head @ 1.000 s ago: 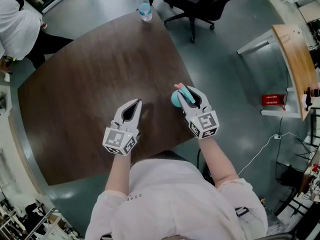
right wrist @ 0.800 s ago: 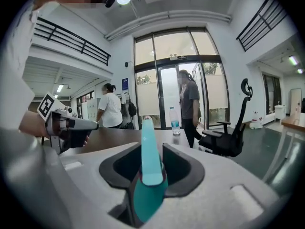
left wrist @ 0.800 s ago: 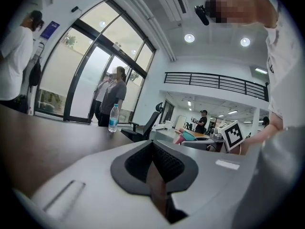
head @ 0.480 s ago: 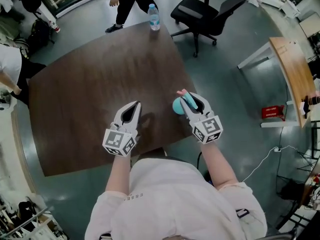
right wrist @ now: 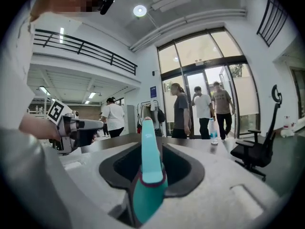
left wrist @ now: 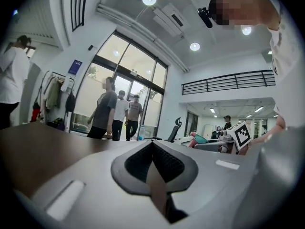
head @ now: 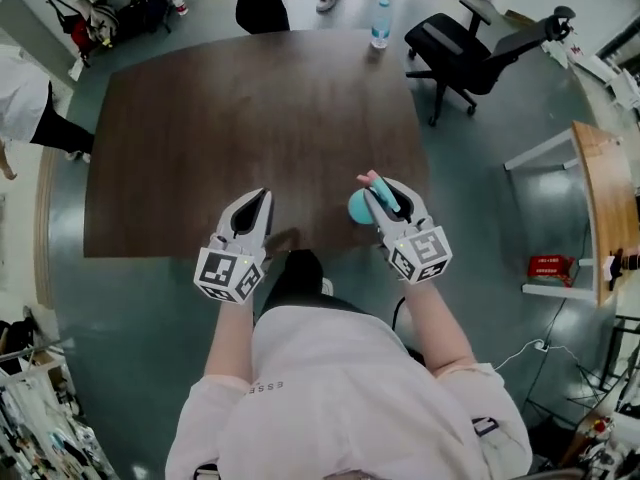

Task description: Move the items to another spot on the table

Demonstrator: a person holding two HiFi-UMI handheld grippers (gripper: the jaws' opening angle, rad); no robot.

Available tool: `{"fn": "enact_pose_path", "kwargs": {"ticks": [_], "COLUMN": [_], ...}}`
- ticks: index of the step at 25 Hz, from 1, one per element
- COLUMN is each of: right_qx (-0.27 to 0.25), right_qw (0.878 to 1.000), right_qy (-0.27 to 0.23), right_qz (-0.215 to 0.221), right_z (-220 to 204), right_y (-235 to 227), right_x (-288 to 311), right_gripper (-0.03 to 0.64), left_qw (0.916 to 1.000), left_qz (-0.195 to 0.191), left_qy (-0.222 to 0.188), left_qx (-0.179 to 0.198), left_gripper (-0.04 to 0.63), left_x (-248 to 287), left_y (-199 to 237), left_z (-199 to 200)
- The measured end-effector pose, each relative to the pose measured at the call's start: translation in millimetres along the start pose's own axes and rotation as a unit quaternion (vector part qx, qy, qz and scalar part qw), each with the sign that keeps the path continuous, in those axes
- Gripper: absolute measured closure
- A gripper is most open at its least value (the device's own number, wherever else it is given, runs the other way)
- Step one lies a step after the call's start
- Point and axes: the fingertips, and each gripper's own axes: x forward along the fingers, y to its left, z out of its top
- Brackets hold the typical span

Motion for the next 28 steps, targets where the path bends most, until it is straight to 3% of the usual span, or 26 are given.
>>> {"fn": "enact_pose_path", "kwargs": {"ticks": [5,10,18,24,28], "right_qx": [-0.028,-0.044,-0.043,-0.041,-0.036], "right_qw": [0.997,0.99,0.977,0.973,0.968], "right_qy": [0.011,0.014,0.014,0.011,0.012], "right_qz": [0.076,0.135,0.207,0.227,0.249], "right_z": [0.2,5.7,9.6,5.8,6.8], "right_y": [61.3,134.3,291.3,411.2,478.9], "right_x": [23.4,52.0,102.7,133.8,158.0], "right_gripper": [0.499,0.499,0.499,0.499,0.499], "left_qw": [0.996,0.9887,0.9697,0.9595,0.9542], "left_qz": [0.086,0.144,0.234,0.27,0.283], "left_qy": [-0.022,-0.039,-0.065,-0.079,-0.098], "left_qx": [-0.009,-0.016,-0.024,-0.006,-0.001], "left_gripper": [0.578,0.578,0.578,0.578,0.578], "left_x": [-74.6,-150.0,-322.7,-443.9,-496.1], "left_y": [28.4,60.3,132.9,198.3,236.0], "left_z": [2.8,6.3,21.9,45.3,62.4]}}
